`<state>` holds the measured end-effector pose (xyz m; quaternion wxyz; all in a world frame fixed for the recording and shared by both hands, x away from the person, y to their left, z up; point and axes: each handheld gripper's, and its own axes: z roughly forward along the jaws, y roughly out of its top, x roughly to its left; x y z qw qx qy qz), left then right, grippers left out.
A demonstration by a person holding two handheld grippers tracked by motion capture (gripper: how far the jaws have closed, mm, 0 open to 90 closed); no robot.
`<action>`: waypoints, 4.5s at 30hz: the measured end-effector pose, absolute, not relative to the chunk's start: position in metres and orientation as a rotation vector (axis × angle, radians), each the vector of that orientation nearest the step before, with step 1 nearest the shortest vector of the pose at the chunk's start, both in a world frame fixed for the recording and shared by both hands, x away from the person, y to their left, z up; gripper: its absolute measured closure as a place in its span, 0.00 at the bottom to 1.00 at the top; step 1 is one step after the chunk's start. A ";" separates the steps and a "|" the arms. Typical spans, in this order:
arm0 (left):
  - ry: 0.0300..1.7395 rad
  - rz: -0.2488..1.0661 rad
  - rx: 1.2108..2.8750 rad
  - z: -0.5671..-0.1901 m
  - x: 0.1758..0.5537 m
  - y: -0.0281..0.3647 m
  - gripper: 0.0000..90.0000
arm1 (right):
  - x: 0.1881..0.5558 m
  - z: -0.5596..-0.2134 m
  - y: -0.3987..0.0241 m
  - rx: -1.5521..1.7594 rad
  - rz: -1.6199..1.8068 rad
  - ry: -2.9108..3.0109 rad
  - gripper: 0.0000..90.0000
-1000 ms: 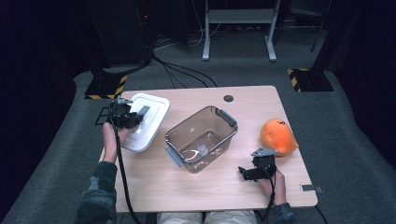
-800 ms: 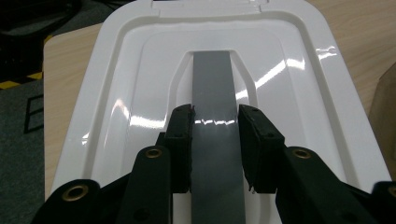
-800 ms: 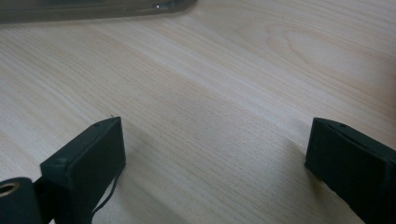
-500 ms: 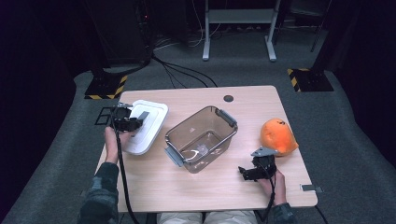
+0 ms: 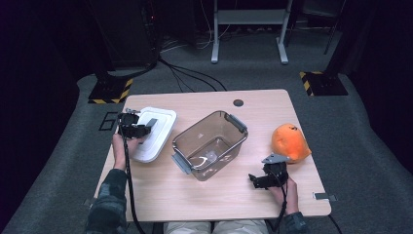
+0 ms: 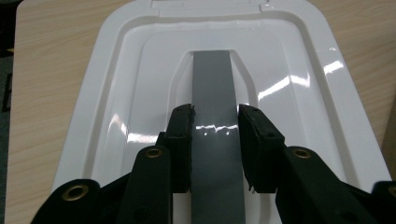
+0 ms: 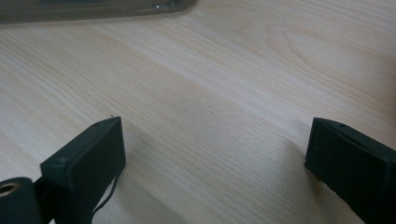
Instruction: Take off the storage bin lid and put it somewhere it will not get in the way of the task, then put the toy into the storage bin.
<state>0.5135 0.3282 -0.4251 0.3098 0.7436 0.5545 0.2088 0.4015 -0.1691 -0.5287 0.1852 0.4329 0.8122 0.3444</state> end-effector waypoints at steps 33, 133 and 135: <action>1.585 0.506 1.932 -0.482 0.516 0.348 0.74 | 0.401 -0.529 -0.169 1.220 0.970 2.289 0.04; 1.144 0.490 2.114 -0.530 0.379 0.240 0.00 | 0.400 -0.530 -0.166 1.270 0.931 2.240 0.00; 1.145 0.488 2.113 -0.530 0.380 0.240 0.00 | 0.399 -0.529 -0.164 1.298 0.933 2.229 0.00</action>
